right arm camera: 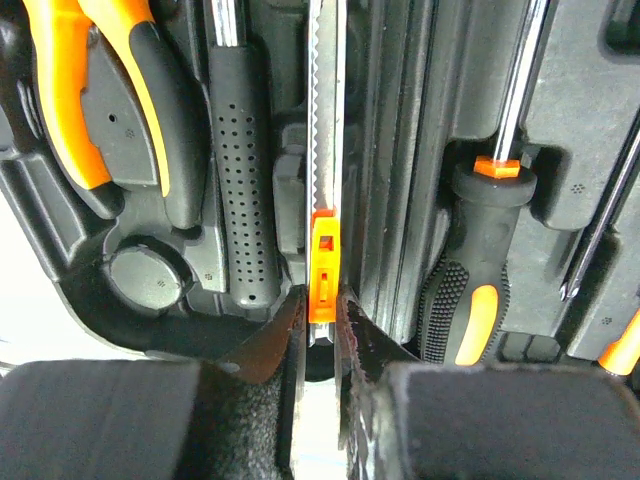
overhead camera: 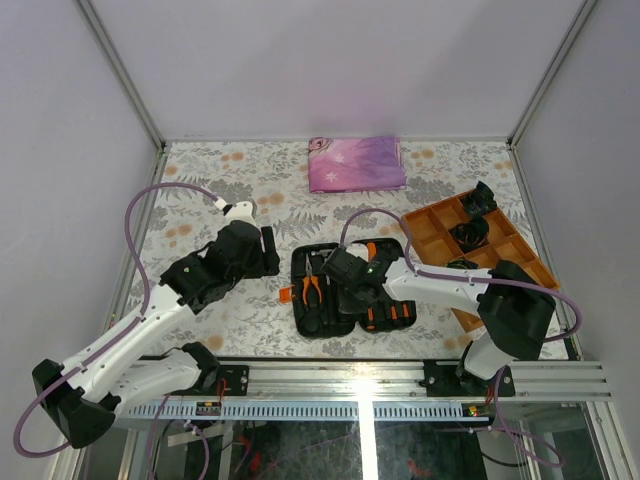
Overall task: Sort the tools into containers
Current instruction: Place the utility knife in the storage box, then close the storage box at the center of the board.
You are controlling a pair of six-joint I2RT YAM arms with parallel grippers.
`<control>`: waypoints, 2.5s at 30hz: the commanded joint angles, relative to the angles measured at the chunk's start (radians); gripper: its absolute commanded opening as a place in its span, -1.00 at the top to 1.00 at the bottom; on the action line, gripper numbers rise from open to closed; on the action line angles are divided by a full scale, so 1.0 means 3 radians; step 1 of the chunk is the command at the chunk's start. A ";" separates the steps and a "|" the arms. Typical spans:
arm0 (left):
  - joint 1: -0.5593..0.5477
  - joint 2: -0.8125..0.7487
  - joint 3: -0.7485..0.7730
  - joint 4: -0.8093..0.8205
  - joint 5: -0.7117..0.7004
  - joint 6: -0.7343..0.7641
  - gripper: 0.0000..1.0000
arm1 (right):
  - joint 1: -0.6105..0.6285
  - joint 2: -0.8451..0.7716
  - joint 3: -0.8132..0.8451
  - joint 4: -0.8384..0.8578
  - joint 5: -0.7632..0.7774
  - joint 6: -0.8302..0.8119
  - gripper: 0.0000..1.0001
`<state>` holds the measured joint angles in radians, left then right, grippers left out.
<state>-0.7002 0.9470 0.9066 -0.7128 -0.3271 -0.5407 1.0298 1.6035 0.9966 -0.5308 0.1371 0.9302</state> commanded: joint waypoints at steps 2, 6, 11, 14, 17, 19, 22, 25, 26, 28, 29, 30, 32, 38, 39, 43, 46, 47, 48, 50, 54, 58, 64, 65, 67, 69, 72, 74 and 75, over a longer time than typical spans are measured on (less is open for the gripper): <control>-0.0008 0.0033 -0.0006 0.0042 -0.0149 0.0084 -0.28 | -0.0071 0.0062 0.0067 -0.0015 -0.0011 -0.0094 1.00; -0.0009 0.0054 0.0001 0.0034 -0.0171 0.0089 -0.28 | -0.0086 0.0117 0.0092 -0.0027 -0.0013 -0.0091 1.00; -0.0008 0.0040 -0.0004 0.0035 -0.0159 0.0084 -0.29 | -0.0088 0.0172 0.0142 -0.0050 -0.0051 -0.0084 0.86; -0.0008 0.0044 -0.0006 0.0040 -0.0146 0.0088 -0.29 | -0.0085 0.0179 0.0152 -0.0071 -0.0082 -0.0080 0.61; -0.0011 0.0049 -0.0010 0.0040 -0.0143 0.0084 -0.29 | -0.0086 0.0129 0.0167 -0.0134 -0.0050 -0.0073 0.44; -0.0008 0.0047 -0.0010 0.0041 -0.0145 0.0084 -0.29 | -0.0085 0.0083 0.0199 -0.0206 0.0004 -0.0078 0.36; -0.0008 0.0049 -0.0010 0.0041 -0.0143 0.0078 -0.29 | -0.0085 -0.0010 0.0233 -0.0325 0.0087 -0.0079 0.27; -0.0008 0.0063 -0.0010 0.0044 -0.0142 0.0079 -0.29 | -0.0086 -0.0088 0.0284 -0.0426 0.0169 -0.0100 0.19; -0.0009 0.0072 -0.0010 0.0040 -0.0141 0.0079 -0.29 | -0.0084 -0.0104 0.0305 -0.0460 0.0198 -0.0111 0.18; -0.0008 0.0082 -0.0010 0.0042 -0.0137 0.0079 -0.29 | -0.0088 -0.0114 0.0383 -0.0546 0.0275 -0.0154 0.18; -0.0008 0.0085 -0.0010 0.0042 -0.0132 0.0081 -0.29 | -0.0089 -0.0108 0.0437 -0.0593 0.0324 -0.0185 0.18; -0.0008 0.0090 -0.0010 0.0042 -0.0132 0.0084 -0.29 | -0.0085 -0.0090 0.0496 -0.0632 0.0360 -0.0223 0.18; -0.0008 0.0097 -0.0009 0.0040 -0.0129 0.0084 -0.29 | -0.0088 -0.0056 0.0593 -0.0650 0.0419 -0.0309 0.20; -0.0003 0.0128 -0.0008 0.0044 -0.0138 0.0090 -0.29 | -0.0157 0.0175 0.0805 -0.0544 0.0455 -0.0619 0.37; -0.0001 0.0136 -0.0005 0.0040 -0.0140 0.0093 -0.29 | -0.0182 0.0256 0.0822 -0.0516 0.0430 -0.0658 0.40; 0.0016 0.0163 0.0001 0.0039 -0.0125 0.0098 -0.29 | -0.0281 0.0427 0.0847 -0.0367 0.0295 -0.0776 0.51; 0.0044 0.0182 -0.0005 0.0050 -0.0099 0.0107 -0.29 | -0.0319 0.0519 0.0886 -0.0358 0.0290 -0.0821 0.58; 0.0052 0.0185 -0.0005 0.0053 -0.0084 0.0108 -0.29 | -0.0329 0.0537 0.0891 -0.0358 0.0296 -0.0827 0.61; 0.0062 0.0183 -0.0003 0.0055 -0.0070 0.0114 -0.29 | -0.0335 0.0555 0.0892 -0.0354 0.0297 -0.0837 0.65; 0.0078 0.0192 -0.0008 0.0062 -0.0051 0.0117 -0.29 | -0.0350 0.0571 0.0888 -0.0331 0.0293 -0.0847 0.70; 0.0099 0.0192 -0.0007 0.0071 -0.0026 0.0124 -0.29 | -0.0358 0.0585 0.0877 -0.0300 0.0276 -0.0856 0.74; 0.0118 0.0196 -0.0010 0.0076 -0.0010 0.0133 -0.29 | -0.0365 0.0554 0.0854 -0.0231 0.0248 -0.0867 0.74; 0.0144 0.0207 -0.0012 0.0086 0.0019 0.0141 -0.29 | -0.0363 0.0489 0.0806 -0.0036 0.0056 -0.0928 0.75; 0.0147 0.0207 -0.0017 0.0086 0.0029 0.0141 -0.29 | -0.0362 0.0486 0.0808 -0.0033 0.0057 -0.0926 0.75; 0.0158 0.0209 -0.0015 0.0089 0.0034 0.0145 -0.29 | -0.0360 0.0506 0.0831 -0.0065 0.0074 -0.0923 0.75; 0.0161 0.0217 -0.0011 0.0090 0.0042 0.0143 -0.29 | -0.0360 0.0552 0.0868 -0.0123 0.0089 -0.0919 0.75; 0.0164 0.0220 -0.0014 0.0091 0.0047 0.0151 -0.29 | -0.0361 0.0600 0.0900 -0.0189 0.0124 -0.0901 0.76; 0.0165 0.0221 -0.0013 0.0094 0.0047 0.0148 -0.29 | -0.0360 0.0602 0.0901 -0.0214 0.0158 -0.0888 0.76; 0.0166 0.0223 -0.0015 0.0093 0.0051 0.0150 -0.29 | -0.0361 0.0600 0.0900 -0.0224 0.0176 -0.0887 0.76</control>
<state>-0.6590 1.0100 0.9058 -0.7120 -0.3172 -0.5163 0.9276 1.7748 1.2278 -0.5686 0.1715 0.6693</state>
